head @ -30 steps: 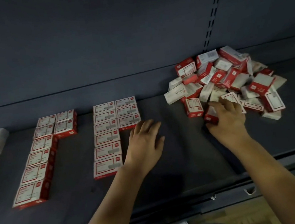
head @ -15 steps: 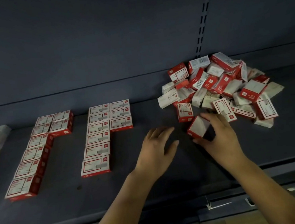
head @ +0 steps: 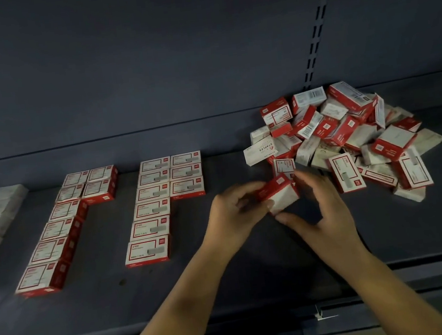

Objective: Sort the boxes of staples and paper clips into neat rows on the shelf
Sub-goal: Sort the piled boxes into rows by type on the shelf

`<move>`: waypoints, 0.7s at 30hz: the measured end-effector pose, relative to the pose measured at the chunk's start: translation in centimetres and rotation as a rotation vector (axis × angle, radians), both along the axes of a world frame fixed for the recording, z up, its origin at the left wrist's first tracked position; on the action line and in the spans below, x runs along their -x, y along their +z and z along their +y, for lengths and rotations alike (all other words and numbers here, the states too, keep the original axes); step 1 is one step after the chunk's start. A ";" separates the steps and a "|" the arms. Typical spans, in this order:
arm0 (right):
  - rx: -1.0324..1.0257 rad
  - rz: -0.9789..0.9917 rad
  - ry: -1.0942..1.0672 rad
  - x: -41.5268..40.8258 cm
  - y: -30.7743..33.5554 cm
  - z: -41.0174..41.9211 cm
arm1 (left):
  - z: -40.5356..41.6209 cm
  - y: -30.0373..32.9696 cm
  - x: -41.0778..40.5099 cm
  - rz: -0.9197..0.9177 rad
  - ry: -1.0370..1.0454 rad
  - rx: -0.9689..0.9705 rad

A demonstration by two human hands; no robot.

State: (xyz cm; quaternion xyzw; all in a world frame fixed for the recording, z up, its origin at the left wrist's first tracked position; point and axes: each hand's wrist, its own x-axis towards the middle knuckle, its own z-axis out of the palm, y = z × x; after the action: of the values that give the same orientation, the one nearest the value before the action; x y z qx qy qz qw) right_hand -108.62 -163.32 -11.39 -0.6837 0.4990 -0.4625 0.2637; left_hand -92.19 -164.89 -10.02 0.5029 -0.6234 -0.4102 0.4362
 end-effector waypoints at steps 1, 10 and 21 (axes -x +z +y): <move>-0.073 -0.065 0.014 0.0 0.3 0.0 | -0.1 0.0 -0.2 -0.036 0.022 0.029; -0.491 -0.516 0.103 -0.1 1.2 -1.8 | -0.3 -0.4 -1.2 -0.169 0.001 0.222; -0.499 -0.662 0.250 0.1 0.4 -2.2 | 0.0 -0.5 -2.1 0.145 -0.077 -0.132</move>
State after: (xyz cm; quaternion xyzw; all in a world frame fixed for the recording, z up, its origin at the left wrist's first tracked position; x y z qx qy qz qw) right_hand -108.67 -165.56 -10.95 -0.4692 0.3973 -0.4864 0.6208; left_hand -90.12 -164.87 -10.50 0.4753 -0.5805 -0.5023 0.4299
